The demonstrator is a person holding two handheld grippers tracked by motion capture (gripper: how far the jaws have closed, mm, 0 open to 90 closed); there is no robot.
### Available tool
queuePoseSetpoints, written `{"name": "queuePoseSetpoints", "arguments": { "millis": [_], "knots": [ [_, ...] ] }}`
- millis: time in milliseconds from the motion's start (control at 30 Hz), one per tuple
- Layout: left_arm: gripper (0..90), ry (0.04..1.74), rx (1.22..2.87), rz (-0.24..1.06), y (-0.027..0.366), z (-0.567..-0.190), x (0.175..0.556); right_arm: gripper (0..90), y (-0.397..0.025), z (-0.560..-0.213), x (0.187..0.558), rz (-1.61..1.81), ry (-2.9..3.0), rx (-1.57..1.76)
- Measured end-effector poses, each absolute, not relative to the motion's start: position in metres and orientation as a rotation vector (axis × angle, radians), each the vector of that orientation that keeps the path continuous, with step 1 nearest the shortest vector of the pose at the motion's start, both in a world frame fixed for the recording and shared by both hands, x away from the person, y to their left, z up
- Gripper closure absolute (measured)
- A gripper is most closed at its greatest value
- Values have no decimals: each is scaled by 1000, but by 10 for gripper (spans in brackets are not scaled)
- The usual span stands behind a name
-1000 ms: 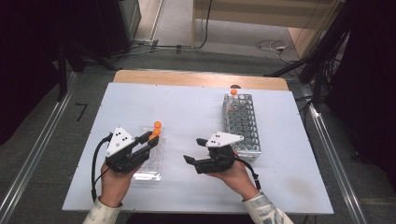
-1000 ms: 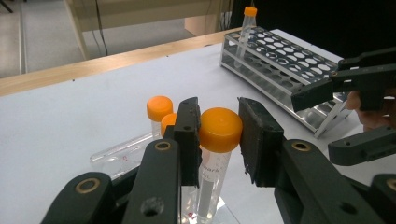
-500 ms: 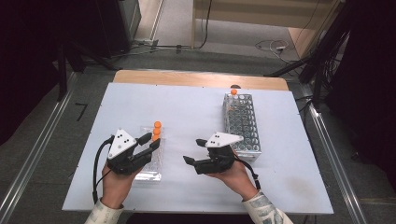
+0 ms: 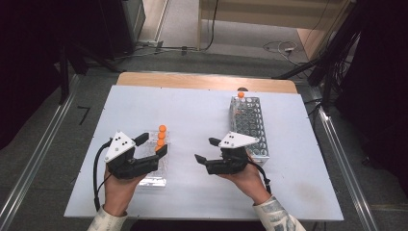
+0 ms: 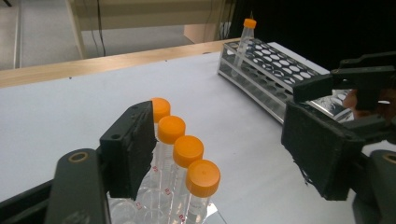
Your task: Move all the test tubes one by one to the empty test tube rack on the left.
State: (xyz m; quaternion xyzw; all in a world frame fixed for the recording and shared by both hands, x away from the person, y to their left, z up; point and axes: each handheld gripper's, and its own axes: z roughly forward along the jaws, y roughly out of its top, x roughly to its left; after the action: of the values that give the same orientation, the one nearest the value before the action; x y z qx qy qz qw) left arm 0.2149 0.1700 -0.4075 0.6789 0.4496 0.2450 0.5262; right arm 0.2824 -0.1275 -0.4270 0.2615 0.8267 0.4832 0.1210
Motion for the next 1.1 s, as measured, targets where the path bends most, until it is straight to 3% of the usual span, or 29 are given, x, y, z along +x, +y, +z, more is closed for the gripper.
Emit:
{"name": "queuePoseSetpoints", "arguments": {
  "millis": [167, 667, 1100],
  "knots": [
    [188, 1102, 1607, 612, 173, -408, 216, 251, -146, -414, 292, 1384, 2305, 821],
    [158, 1092, 1637, 623, 167, -409, 217, 281, -188, -398, 357, 1215, 2042, 1106],
    [165, 1088, 1635, 618, 166, -409, 216, 428, -187, -404, 427, 1047, 2109, 1148]
  ]
}}
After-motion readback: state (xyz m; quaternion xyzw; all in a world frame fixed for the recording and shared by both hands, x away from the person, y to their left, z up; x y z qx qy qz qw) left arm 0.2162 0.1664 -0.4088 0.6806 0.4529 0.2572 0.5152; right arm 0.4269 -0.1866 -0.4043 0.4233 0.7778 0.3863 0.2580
